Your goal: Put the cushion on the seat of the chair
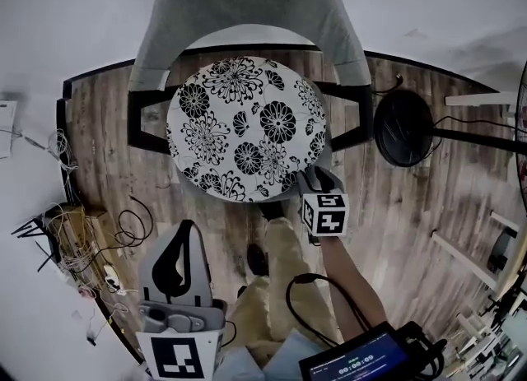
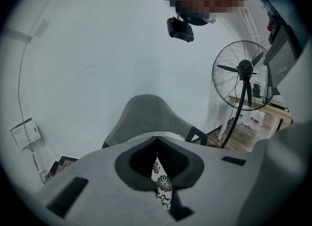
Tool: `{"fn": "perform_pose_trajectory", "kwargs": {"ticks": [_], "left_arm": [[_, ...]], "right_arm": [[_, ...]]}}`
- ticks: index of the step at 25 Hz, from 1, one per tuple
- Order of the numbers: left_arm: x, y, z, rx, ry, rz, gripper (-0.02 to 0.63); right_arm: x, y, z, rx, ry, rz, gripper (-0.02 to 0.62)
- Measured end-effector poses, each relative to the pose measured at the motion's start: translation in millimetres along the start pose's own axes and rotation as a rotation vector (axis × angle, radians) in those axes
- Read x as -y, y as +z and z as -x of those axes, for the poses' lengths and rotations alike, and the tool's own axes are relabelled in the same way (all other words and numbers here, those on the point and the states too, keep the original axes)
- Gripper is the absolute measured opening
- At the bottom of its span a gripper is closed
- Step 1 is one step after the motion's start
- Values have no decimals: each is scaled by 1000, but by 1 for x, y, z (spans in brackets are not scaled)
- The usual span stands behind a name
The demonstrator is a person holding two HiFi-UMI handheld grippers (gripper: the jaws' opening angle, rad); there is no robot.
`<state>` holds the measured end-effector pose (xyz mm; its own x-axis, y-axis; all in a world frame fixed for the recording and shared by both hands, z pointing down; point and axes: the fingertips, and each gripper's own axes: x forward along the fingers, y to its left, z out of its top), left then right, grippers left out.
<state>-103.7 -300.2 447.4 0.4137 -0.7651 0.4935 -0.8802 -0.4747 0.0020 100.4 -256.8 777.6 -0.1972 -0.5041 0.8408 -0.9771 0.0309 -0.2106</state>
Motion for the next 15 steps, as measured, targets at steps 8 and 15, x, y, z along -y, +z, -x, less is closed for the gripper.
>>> {"fn": "perform_pose_trajectory", "kwargs": {"ticks": [8, 15], "left_arm": [[-5, -6, -44, 119, 10, -84, 9], [-12, 2, -83, 159, 1, -120, 9]], "right_arm": [[8, 0, -5, 95, 27, -158, 185], [5, 6, -14, 85, 34, -179, 169]]}}
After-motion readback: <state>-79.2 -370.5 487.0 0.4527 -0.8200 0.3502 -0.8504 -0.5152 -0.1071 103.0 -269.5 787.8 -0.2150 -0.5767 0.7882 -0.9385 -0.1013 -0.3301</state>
